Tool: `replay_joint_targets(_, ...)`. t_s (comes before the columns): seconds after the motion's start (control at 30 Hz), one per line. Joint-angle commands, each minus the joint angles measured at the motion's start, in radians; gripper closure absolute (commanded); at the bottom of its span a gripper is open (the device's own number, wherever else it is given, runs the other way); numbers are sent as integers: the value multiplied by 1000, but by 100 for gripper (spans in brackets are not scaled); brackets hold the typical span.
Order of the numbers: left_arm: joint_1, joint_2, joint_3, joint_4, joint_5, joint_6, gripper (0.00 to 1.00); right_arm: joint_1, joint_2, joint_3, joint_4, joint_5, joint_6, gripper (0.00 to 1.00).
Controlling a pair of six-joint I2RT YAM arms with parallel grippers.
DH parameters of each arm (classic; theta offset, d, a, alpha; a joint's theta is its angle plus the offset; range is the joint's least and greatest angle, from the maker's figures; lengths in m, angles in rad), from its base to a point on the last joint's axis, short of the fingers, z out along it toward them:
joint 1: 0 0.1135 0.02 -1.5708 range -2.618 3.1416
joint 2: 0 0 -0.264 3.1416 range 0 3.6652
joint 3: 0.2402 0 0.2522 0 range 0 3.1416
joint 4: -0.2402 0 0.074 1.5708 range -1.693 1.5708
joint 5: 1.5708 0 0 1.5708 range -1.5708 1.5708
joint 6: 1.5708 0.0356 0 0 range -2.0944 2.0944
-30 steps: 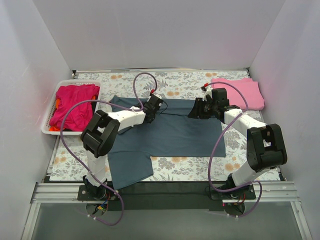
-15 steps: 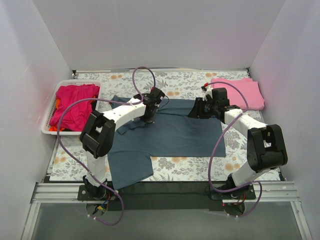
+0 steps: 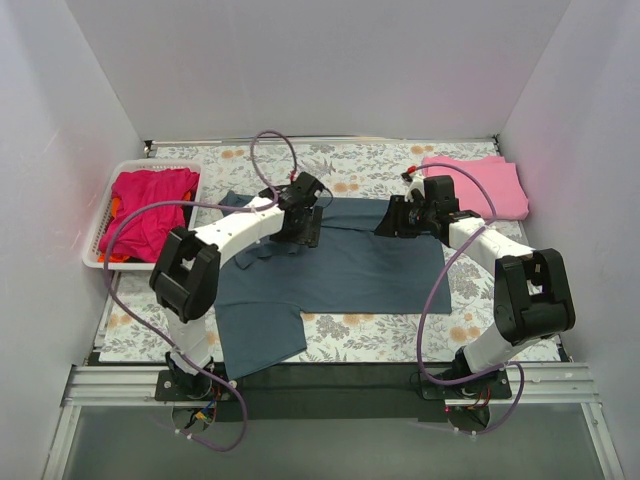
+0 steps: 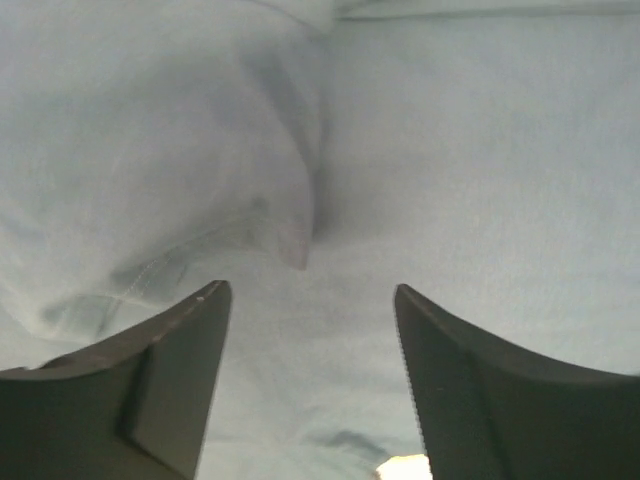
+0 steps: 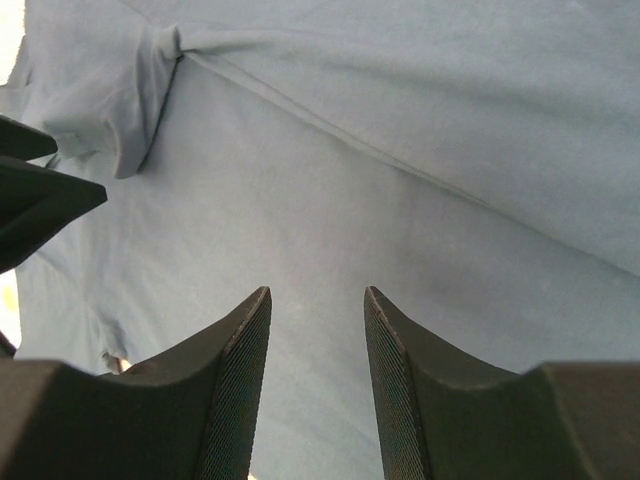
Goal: Fold and stack the t-shirts
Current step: Fold the tshirt
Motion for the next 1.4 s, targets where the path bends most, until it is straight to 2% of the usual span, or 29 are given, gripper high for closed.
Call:
replay_joint_targets(0.0,77,-167,-137,31,-3,-195,36,19,-15,29,22,-59,0,57)
replay_joint_targets(0.1,196,-331,-282,141,89,-287,32,74,11,47,51,-73,47,57)
replay_joint_targets(0.17,258,-439,-406,209,97,-310,32,120,35,47,92,-79,90,56)
replay_joint_targets(0.27,328,-527,-535,269,117,-338,32,184,81,53,172,-88,202,56)
replay_joint_targets(0.47,439,-581,-700,390,179,-367,33,309,204,101,273,-47,367,55)
replay_joint_targets(0.63,442,-526,-732,447,160,-360,38,367,282,134,332,-5,446,55)
replay_joint_targets(0.9,444,-468,-735,491,176,-338,45,391,368,179,424,-20,538,54)
replay_joint_targets(1.13,444,-434,-734,481,132,-330,46,413,436,219,458,-31,583,55)
replay_joint_targets(1.37,444,-400,-721,481,152,-317,46,424,479,239,475,-31,612,55)
